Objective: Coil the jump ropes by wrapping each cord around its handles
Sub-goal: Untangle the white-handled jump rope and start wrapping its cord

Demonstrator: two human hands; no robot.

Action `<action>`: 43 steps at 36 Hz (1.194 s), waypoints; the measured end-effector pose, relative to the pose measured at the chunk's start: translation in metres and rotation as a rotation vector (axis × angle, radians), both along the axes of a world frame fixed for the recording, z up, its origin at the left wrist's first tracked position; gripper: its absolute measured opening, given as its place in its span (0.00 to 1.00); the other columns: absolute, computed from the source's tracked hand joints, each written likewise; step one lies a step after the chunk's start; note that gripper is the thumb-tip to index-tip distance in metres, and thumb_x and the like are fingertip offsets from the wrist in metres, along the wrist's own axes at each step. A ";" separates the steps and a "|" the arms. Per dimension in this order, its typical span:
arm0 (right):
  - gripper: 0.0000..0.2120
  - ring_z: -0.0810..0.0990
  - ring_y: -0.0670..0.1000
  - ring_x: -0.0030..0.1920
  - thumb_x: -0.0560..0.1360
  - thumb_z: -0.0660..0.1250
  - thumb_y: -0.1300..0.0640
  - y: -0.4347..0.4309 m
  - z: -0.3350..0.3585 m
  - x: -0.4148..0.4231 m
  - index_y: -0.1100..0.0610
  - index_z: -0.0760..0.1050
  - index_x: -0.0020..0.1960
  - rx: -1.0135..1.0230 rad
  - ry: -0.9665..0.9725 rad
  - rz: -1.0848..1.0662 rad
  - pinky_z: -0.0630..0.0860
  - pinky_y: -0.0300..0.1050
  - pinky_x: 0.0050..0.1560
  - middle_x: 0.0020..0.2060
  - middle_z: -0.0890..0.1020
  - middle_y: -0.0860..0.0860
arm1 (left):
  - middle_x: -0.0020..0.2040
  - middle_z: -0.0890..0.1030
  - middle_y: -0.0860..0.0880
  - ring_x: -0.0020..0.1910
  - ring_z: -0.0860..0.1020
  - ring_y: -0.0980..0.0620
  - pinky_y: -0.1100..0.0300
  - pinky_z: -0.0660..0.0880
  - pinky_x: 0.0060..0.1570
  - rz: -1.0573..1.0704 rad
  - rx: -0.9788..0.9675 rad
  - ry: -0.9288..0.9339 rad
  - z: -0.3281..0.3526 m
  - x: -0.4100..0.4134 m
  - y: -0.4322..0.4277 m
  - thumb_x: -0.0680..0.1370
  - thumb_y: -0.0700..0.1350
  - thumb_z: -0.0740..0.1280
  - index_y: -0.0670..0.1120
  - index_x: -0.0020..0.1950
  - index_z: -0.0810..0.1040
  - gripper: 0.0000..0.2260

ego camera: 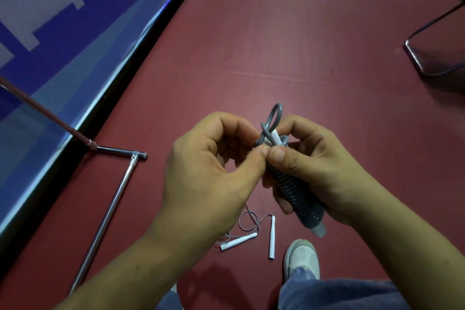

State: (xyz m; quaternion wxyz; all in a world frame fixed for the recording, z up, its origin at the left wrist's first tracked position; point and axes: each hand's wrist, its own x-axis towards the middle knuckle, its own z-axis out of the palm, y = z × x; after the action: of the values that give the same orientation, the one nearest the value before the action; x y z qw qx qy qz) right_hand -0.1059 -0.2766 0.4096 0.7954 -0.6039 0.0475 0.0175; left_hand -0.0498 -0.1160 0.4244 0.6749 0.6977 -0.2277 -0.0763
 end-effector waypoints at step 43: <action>0.27 0.76 0.52 0.20 0.74 0.75 0.51 0.000 -0.004 -0.005 0.70 0.67 0.55 0.374 0.034 0.256 0.74 0.41 0.22 0.33 0.77 0.63 | 0.38 0.79 0.45 0.34 0.76 0.49 0.56 0.72 0.37 -0.265 -0.069 0.070 -0.006 0.028 0.015 0.71 0.39 0.74 0.41 0.41 0.85 0.02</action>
State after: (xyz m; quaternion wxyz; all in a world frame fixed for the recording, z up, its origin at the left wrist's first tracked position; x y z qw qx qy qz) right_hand -0.1109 -0.2767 0.4051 0.8839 -0.4467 -0.0202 0.1369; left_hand -0.0218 -0.1013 0.4182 0.6901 0.6348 -0.2967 -0.1810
